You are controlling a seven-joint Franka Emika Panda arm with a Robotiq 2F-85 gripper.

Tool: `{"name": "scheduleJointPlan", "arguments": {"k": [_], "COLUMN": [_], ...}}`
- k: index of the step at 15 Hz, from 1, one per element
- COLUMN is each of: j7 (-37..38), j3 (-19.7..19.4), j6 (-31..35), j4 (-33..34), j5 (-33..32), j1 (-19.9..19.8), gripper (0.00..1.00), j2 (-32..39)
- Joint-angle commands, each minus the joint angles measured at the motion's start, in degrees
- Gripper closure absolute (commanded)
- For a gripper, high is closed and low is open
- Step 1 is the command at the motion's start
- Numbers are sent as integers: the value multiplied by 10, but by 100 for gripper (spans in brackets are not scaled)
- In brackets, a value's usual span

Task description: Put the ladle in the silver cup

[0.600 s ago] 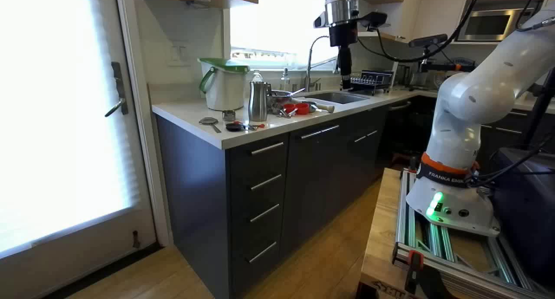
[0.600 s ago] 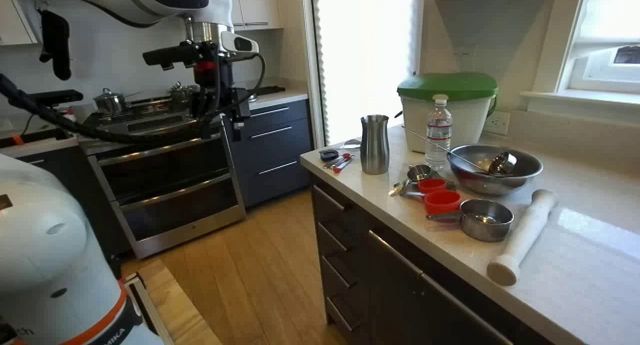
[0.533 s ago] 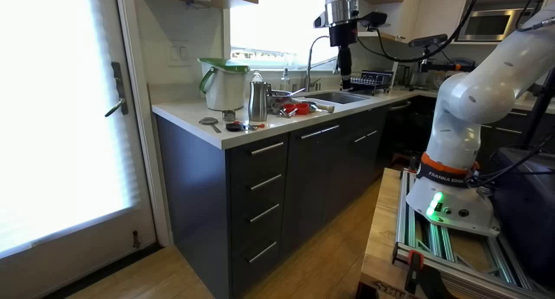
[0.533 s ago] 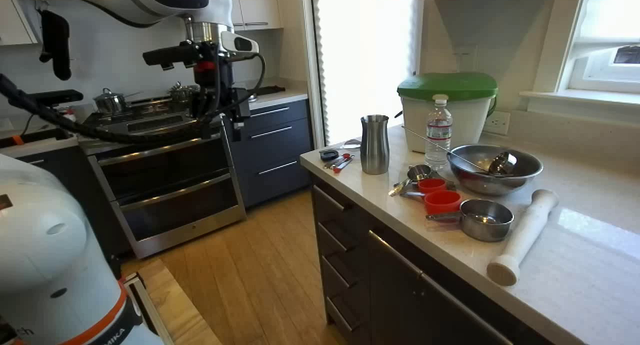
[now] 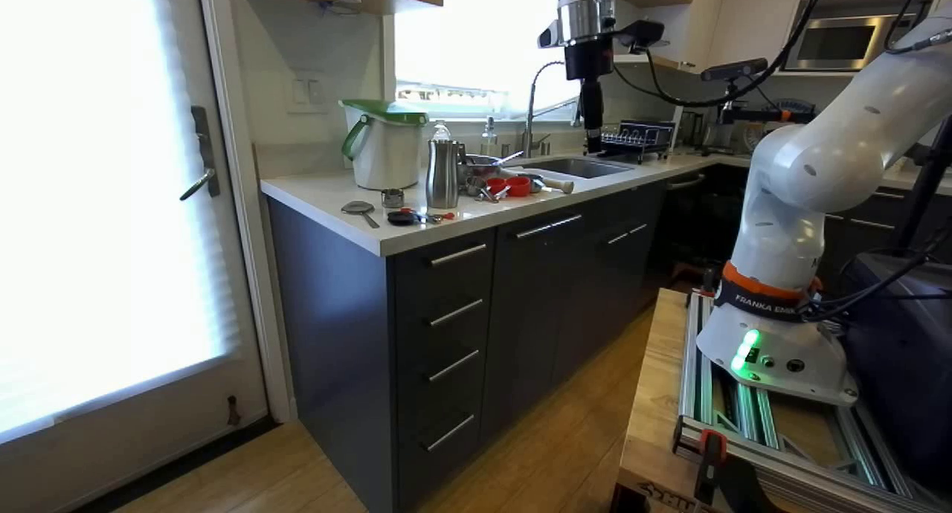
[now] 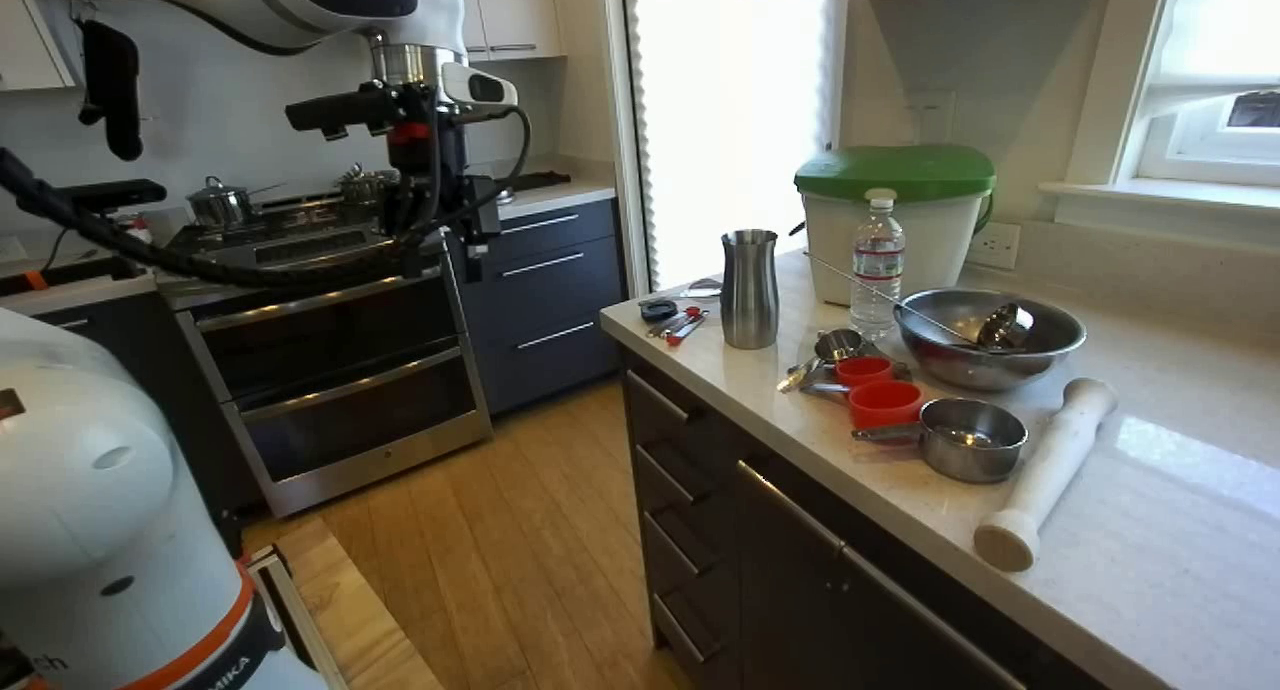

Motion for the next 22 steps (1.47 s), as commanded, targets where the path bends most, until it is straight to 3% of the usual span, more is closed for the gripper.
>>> {"name": "scheduleJointPlan", "arguments": {"k": [1,9,15,22], "j7": [12,39,76,107], "j3": [-9,-73,-71,-119], "j6": [8,149,343,330], "j4": [0,91,143,221], "j5": [7,-9,-77,30], "j1": [2,-73,-122,-122], "gripper": [0,0,0,0], "j2": [1,70,148,258]}}
